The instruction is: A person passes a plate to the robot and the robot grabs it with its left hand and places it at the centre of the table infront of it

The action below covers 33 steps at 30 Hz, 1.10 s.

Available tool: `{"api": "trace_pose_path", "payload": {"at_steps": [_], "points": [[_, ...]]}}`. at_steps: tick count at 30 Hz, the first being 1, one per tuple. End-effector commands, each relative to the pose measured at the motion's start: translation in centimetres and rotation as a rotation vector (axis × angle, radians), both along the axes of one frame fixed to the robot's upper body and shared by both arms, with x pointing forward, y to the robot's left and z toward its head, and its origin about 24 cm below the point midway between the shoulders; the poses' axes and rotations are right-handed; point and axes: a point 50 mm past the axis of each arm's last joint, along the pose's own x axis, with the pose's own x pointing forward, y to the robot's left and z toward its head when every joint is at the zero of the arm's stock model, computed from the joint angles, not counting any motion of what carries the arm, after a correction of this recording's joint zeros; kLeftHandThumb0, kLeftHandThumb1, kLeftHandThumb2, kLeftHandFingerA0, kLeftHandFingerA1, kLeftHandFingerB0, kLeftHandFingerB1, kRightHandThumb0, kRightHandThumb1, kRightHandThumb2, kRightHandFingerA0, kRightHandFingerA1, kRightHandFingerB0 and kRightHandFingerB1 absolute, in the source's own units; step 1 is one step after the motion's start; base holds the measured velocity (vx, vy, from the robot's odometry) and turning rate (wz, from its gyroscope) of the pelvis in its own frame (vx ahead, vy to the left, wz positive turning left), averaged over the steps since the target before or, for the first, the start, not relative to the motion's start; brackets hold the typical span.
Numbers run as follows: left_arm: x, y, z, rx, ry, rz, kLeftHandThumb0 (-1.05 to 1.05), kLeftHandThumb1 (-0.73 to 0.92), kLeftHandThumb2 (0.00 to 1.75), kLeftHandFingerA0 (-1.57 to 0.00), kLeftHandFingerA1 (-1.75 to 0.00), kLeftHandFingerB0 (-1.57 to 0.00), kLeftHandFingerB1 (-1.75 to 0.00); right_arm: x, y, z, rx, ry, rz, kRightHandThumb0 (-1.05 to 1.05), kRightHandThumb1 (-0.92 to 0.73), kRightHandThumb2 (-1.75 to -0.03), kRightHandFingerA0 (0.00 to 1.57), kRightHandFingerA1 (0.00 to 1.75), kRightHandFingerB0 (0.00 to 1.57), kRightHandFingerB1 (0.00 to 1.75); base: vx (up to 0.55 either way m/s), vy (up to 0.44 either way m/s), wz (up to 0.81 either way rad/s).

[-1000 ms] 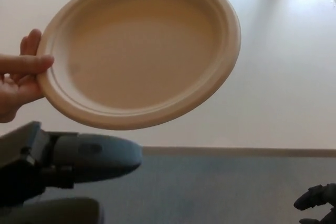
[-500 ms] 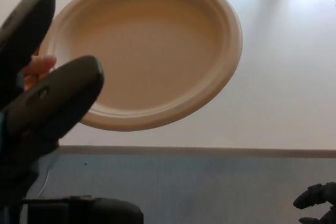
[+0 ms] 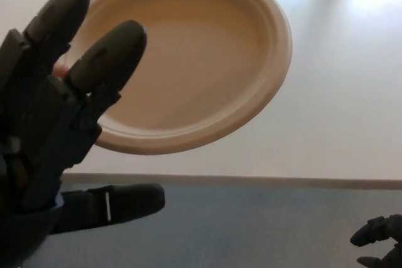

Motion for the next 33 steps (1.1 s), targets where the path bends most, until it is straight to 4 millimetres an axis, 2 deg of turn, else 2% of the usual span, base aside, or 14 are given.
{"api": "trace_pose_path", "payload": {"at_steps": [1, 2, 4, 5, 6, 18, 22, 24, 25, 27, 28, 31, 32, 33], "points": [[2.9, 0.6, -1.8, 0.247, 0.148, 0.246, -0.90, 0.56, 0.63, 0.00, -0.25, -0.04, -0.26, 0.6, -0.9, 1.0, -0.034, -0.012, 0.006, -0.58, -0.64, -0.58, 0.51, 0.60, 0.41, 0.47, 0.00, 0.000, 0.00], [3.1, 0.6, -1.9, 0.254, 0.158, 0.249, -0.79, 0.45, 0.89, -0.02, -0.19, -0.05, -0.20, 0.6, -0.9, 1.0, -0.030, -0.012, 0.003, -0.57, -0.64, -0.58, 0.52, 0.61, 0.41, 0.47, 0.00, 0.000, 0.00], [3.7, 0.6, -2.0, 0.264, 0.172, 0.260, -0.78, 0.45, 0.90, -0.04, -0.19, -0.05, -0.21, 0.9, -0.9, 1.2, -0.028, -0.020, 0.003, -0.56, -0.64, -0.58, 0.51, 0.61, 0.41, 0.48, 0.00, 0.000, 0.00], [4.1, 0.5, -2.1, 0.275, 0.167, 0.270, -0.88, 0.58, 0.58, -0.04, -0.27, -0.05, -0.26, 0.9, -0.9, 1.3, -0.022, -0.021, 0.003, -0.56, -0.64, -0.58, 0.52, 0.63, 0.41, 0.49, 0.00, 0.000, 0.00], [4.4, 0.5, -2.3, 0.289, 0.178, 0.283, -0.80, 0.47, 0.90, -0.05, -0.18, -0.05, -0.20, 0.9, -0.9, 1.3, -0.022, -0.020, -0.001, -0.55, -0.64, -0.58, 0.49, 0.59, 0.41, 0.47, 0.00, 0.000, 0.00], [6.7, 0.3, -3.5, 0.356, 0.244, 0.361, -0.86, 0.56, 0.58, -0.10, -0.28, -0.04, -0.26, 1.2, -0.9, 1.5, -0.026, -0.027, -0.002, -0.58, -0.64, -0.58, 0.50, 0.61, 0.41, 0.48, 0.00, 0.000, 0.00], [7.5, 0.2, -3.7, 0.368, 0.228, 0.377, -0.83, 0.48, 0.82, -0.09, -0.38, -0.06, -0.29, 1.3, -0.9, 1.7, -0.013, -0.033, 0.004, -0.58, -0.64, -0.58, 0.49, 0.63, 0.41, 0.49, 0.00, 0.000, 0.00], [7.6, 0.1, -3.8, 0.351, 0.205, 0.373, -0.38, 0.21, 0.87, 0.00, -0.46, 0.00, -0.48, 1.3, -0.9, 1.7, -0.014, -0.031, 0.006, -0.59, -0.65, -0.58, 0.49, 0.63, 0.40, 0.49, 0.00, 0.000, 0.00], [7.7, 0.0, -3.8, 0.342, 0.154, 0.373, -0.64, 0.53, 0.78, -0.25, -0.44, -0.08, -0.37, 1.3, -0.9, 1.7, -0.023, -0.030, 0.011, -0.60, -0.65, -0.58, 0.49, 0.63, 0.41, 0.48, 0.00, 0.000, 0.00], [7.7, -0.2, -3.8, 0.297, 0.122, 0.354, -0.46, 0.66, 0.60, -0.51, -0.39, -0.21, -0.30, 1.3, -0.9, 1.7, -0.024, -0.031, 0.009, -0.59, -0.65, -0.58, 0.49, 0.62, 0.42, 0.48, 0.00, 0.000, 0.00], [7.8, -0.3, -3.8, 0.272, 0.092, 0.329, -0.21, 0.62, 0.59, -1.01, -1.20, -0.30, -0.31, 1.3, -0.9, 1.7, -0.016, -0.032, 0.004, -0.59, -0.64, -0.58, 0.49, 0.64, 0.42, 0.50, 0.00, 0.000, 0.00], [7.9, -0.4, -3.8, 0.266, 0.086, 0.320, -0.12, 0.57, 0.57, -1.19, -0.91, -0.31, -0.31, 1.3, -0.9, 1.7, -0.013, -0.030, 0.001, -0.59, -0.64, -0.59, 0.49, 0.63, 0.41, 0.49, 0.00, 0.000, 0.00], [7.8, -0.5, -3.8, 0.280, 0.060, 0.333, -0.09, 0.57, 0.58, -0.96, -1.56, -0.46, -0.36, 1.3, -0.9, 1.7, -0.007, -0.031, 0.000, -0.57, -0.64, -0.58, 0.50, 0.64, 0.40, 0.50, 0.00, 0.000, 0.00], [7.8, -0.6, -3.7, 0.267, 0.051, 0.330, -0.13, 0.55, 0.56, -0.97, -1.52, -0.59, -0.39, 1.4, -0.9, 1.8, -0.006, -0.033, 0.001, -0.57, -0.64, -0.58, 0.51, 0.65, 0.40, 0.50, 0.00, 0.000, 0.00]]}}
